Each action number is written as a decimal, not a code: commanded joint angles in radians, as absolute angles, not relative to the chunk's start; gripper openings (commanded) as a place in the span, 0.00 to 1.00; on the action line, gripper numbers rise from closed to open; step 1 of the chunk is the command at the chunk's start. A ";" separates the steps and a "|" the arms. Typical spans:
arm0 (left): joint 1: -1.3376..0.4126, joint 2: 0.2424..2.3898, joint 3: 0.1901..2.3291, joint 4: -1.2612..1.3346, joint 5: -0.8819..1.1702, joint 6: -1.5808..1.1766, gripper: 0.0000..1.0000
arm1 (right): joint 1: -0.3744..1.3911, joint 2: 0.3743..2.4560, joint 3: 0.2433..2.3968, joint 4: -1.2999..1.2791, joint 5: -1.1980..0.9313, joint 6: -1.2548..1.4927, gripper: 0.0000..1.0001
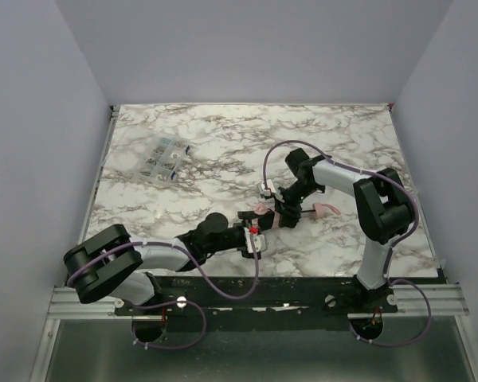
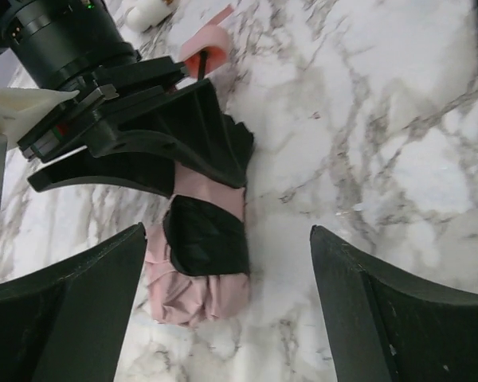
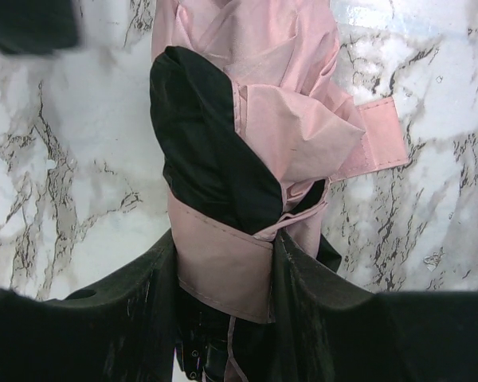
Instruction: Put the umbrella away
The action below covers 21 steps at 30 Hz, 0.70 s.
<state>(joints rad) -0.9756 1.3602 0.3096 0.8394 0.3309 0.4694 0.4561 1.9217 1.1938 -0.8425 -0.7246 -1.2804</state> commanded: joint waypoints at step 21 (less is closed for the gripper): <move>-0.967 1.821 0.712 0.290 0.168 0.604 0.03 | 0.467 2.047 1.101 -1.049 -0.598 -1.226 0.28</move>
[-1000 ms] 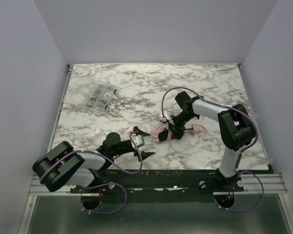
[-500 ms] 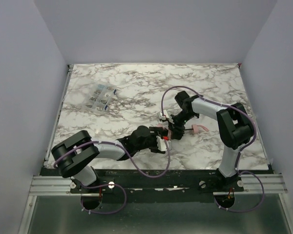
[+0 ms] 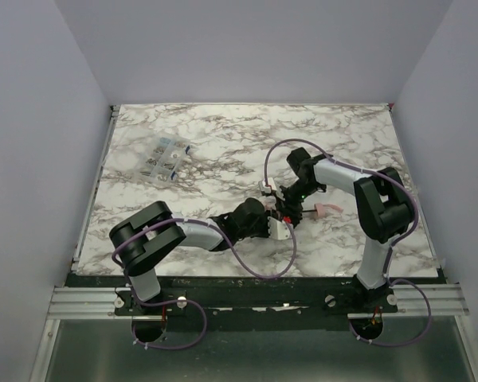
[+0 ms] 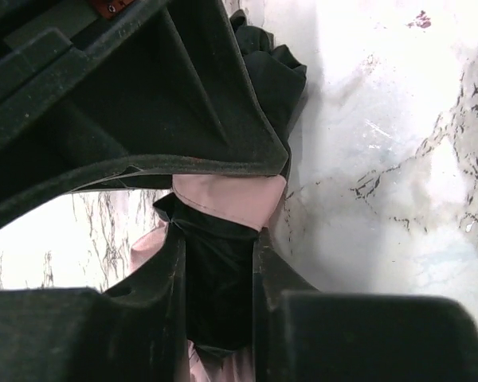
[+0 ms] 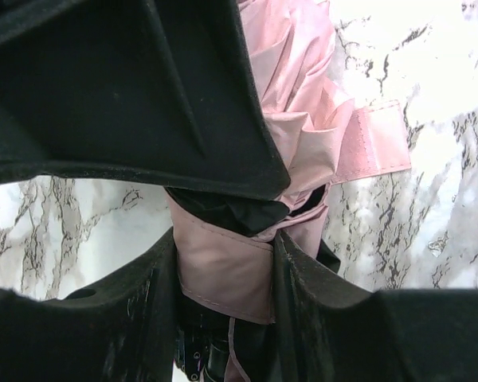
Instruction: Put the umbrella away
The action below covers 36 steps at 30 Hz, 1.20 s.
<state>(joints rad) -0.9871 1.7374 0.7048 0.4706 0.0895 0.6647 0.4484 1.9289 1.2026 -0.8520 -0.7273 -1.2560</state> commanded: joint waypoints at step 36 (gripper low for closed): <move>-0.674 2.281 1.224 -0.401 0.864 0.199 0.00 | 0.274 1.304 0.707 -0.404 -0.796 -1.435 1.00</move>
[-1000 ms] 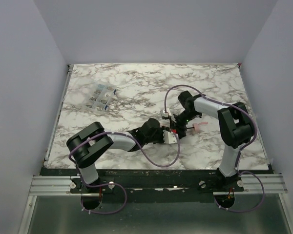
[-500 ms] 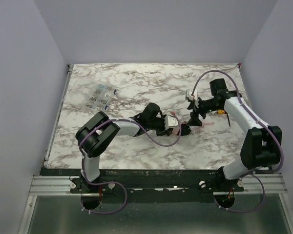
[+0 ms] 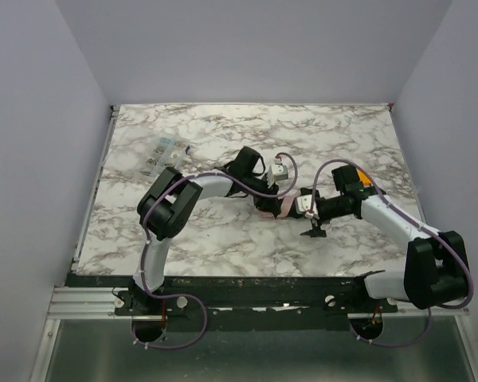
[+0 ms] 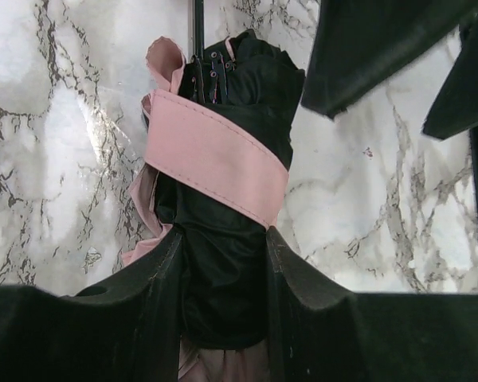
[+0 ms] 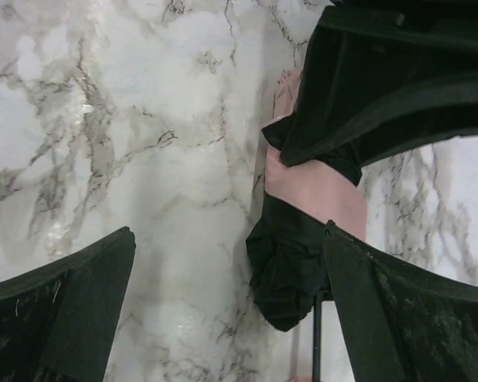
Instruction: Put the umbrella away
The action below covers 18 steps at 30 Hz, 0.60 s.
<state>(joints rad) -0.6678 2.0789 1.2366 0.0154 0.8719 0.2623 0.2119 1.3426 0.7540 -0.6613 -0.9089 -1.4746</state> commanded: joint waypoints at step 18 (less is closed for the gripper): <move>-0.638 2.353 1.319 -0.501 0.987 0.140 0.02 | 0.465 1.528 0.590 -0.112 -0.338 -1.420 0.64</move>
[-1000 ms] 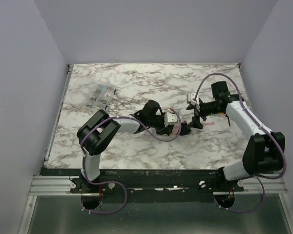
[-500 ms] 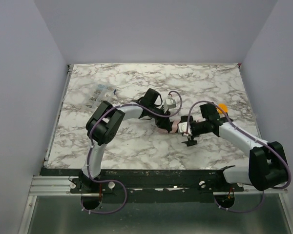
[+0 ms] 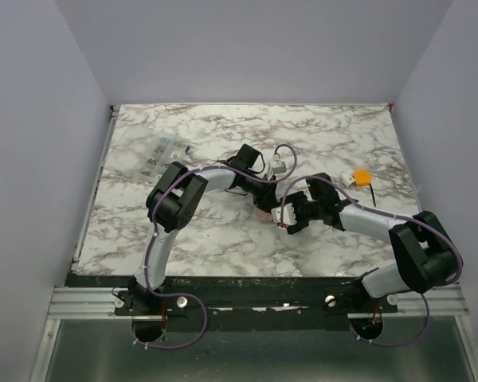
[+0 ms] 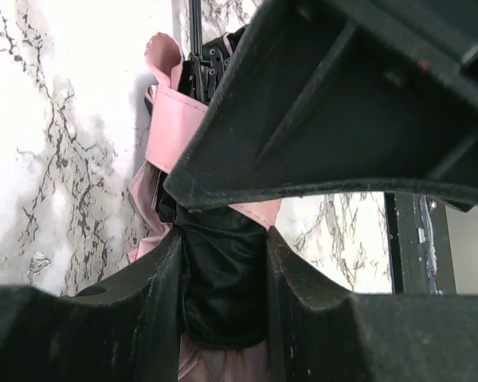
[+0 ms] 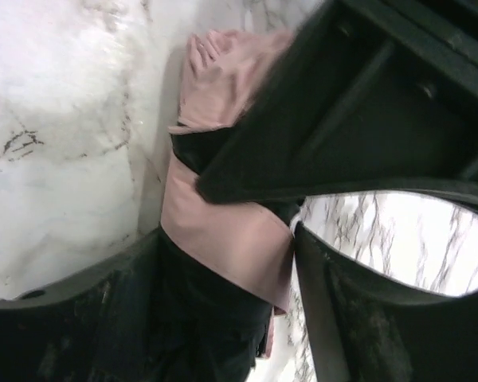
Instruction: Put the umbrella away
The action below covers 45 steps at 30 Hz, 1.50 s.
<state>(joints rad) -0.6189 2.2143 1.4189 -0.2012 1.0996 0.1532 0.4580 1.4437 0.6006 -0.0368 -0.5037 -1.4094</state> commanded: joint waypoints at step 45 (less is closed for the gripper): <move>-0.943 1.555 0.386 0.894 0.163 0.678 0.98 | 0.469 2.118 1.221 -1.171 -0.614 -1.390 0.17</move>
<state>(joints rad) -0.9016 1.4906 0.3218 0.9550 0.3702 0.4706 0.4397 1.9812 1.2995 -0.9676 -0.7151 -1.3991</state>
